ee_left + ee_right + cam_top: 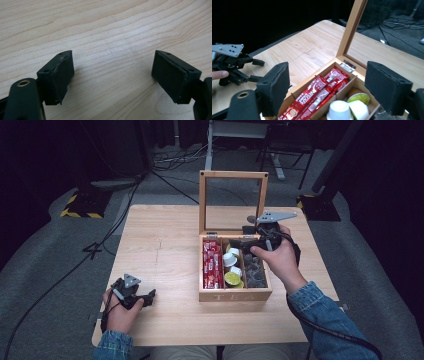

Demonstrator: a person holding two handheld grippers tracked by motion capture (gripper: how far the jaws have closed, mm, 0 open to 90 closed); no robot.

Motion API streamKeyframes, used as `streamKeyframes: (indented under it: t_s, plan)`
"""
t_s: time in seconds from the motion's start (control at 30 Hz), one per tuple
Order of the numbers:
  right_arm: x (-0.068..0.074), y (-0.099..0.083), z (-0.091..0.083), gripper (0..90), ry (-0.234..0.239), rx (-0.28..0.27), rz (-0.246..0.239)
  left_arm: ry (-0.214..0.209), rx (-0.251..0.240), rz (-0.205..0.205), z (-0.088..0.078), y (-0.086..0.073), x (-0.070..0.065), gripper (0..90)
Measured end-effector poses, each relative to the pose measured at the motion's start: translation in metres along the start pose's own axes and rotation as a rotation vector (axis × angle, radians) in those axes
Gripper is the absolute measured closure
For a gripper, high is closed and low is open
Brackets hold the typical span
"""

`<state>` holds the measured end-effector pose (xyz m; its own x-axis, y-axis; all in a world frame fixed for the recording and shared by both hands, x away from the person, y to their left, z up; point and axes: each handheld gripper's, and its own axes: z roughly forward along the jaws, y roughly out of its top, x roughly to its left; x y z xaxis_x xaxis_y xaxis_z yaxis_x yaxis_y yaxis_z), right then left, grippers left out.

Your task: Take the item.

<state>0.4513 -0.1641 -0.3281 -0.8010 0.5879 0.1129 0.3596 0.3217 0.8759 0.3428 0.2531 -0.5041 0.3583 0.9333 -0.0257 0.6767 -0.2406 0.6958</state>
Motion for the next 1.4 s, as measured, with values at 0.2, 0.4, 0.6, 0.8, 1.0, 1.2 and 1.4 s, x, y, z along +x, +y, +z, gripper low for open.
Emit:
streamKeyframes:
  t_s: [0.2, 0.4, 0.6, 0.8, 1.0, 1.2, 1.4]
  plan:
    - [0.006, -0.008, 0.014, 23.1, 0.002, 0.025, -0.006, 0.000, 0.000, 0.000, 0.000, 0.000, 0.000, 18.5]
    - [0.011, -0.017, 0.030, 37.8, 0.034, 0.096, -0.073, -0.001, 0.001, 0.002, 0.000, 0.000, 0.000, 18.3]
    - [0.010, -0.028, 0.048, 42.7, 0.018, 0.151, -0.111, -0.001, 0.001, 0.002, 0.000, 0.000, 0.000, 18.3]
    - [0.012, -0.039, 0.064, 42.3, 0.048, 0.210, -0.069, -0.001, 0.002, 0.002, 0.000, 0.000, 0.000, 18.3]
    - [0.019, -0.047, 0.078, 42.4, 0.042, 0.301, -0.026, -0.001, 0.002, 0.003, 0.000, 0.000, 0.000, 18.2]
    - [0.023, -0.052, 0.087, 42.2, 0.050, 0.325, -0.024, -0.001, 0.002, 0.002, 0.000, 0.000, 0.000, 18.2]
    - [0.027, -0.057, 0.097, 41.9, 0.049, 0.353, -0.022, -0.001, 0.002, 0.002, 0.000, 0.000, 0.000, 18.2]
